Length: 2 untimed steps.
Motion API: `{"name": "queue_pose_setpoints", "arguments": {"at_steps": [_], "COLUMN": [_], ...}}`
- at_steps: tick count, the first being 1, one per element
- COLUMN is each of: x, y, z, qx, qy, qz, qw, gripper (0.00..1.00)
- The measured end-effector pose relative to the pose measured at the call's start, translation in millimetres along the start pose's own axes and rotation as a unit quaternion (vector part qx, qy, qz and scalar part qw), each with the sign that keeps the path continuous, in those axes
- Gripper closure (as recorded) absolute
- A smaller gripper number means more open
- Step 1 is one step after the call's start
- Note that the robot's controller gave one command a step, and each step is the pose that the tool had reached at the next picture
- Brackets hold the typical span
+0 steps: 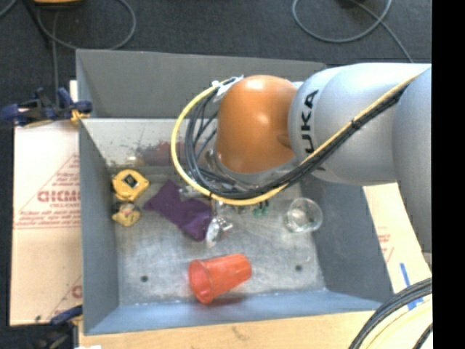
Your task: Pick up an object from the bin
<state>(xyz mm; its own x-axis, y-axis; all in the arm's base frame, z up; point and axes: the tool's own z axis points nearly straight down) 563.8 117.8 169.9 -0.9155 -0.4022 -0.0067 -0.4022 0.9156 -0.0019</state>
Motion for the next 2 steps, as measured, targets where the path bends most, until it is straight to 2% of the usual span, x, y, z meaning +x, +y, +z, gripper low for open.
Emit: {"name": "queue_pose_setpoints", "arguments": {"at_steps": [1,2], "x": [3.8,-5.2], "y": [-0.9,-10.6], "z": [8.5,78.2], "qx": [-0.001,-0.001], "qy": [0.0023,0.0015], "qz": [-0.002,-0.043], "qw": [1.0000,0.9991], "gripper": [0.00,1.00]}}
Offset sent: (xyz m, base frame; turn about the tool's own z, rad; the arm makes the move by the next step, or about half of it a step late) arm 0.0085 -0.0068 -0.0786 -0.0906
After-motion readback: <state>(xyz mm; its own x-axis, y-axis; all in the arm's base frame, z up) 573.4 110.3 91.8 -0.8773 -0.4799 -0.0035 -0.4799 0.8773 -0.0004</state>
